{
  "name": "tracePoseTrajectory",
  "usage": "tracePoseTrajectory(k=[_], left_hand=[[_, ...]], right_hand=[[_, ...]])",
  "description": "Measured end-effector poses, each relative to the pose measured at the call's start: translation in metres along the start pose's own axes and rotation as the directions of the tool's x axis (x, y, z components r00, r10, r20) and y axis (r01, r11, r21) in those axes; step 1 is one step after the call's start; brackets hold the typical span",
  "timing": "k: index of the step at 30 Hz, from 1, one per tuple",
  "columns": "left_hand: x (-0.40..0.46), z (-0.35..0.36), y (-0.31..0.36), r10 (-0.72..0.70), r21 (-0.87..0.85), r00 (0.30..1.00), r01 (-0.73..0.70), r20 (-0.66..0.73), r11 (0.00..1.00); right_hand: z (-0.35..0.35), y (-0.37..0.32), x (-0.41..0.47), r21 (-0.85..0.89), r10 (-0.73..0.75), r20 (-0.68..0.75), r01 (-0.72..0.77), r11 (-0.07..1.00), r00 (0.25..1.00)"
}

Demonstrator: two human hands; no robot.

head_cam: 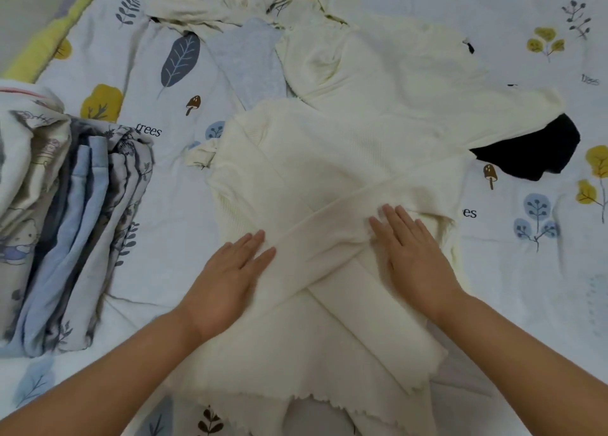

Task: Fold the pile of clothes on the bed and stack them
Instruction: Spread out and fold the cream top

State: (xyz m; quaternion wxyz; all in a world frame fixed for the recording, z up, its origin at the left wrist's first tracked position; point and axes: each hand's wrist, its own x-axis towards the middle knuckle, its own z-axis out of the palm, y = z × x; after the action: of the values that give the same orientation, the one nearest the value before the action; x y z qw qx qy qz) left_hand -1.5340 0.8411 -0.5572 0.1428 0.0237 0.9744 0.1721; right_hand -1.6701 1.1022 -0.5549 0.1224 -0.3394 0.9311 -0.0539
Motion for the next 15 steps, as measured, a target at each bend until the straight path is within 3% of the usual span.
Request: tracePoseTrajectory(k=[2,7,11,15], left_hand=[[-0.014,-0.009,-0.014,0.073,0.165,0.997,-0.074,0.016,0.983],[-0.047,-0.018,-0.039,0.209,0.386,0.957,-0.273,0.201,0.881],[-0.057,-0.01,-0.046,0.264,0.345,0.925,-0.351,0.273,0.871],[-0.056,-0.005,-0.038,0.273,0.278,0.903,-0.37,0.332,0.886]], right_hand=[[-0.002,0.002,-0.039,-0.071,-0.069,-0.053,0.065,0.995,0.996],[0.014,0.005,-0.124,-0.186,-0.202,0.106,0.219,0.958,0.974],[0.031,-0.002,-0.151,-0.159,-0.209,0.24,0.251,0.955,0.948],[0.029,-0.013,-0.152,-0.023,-0.157,0.242,0.167,0.986,0.958]])
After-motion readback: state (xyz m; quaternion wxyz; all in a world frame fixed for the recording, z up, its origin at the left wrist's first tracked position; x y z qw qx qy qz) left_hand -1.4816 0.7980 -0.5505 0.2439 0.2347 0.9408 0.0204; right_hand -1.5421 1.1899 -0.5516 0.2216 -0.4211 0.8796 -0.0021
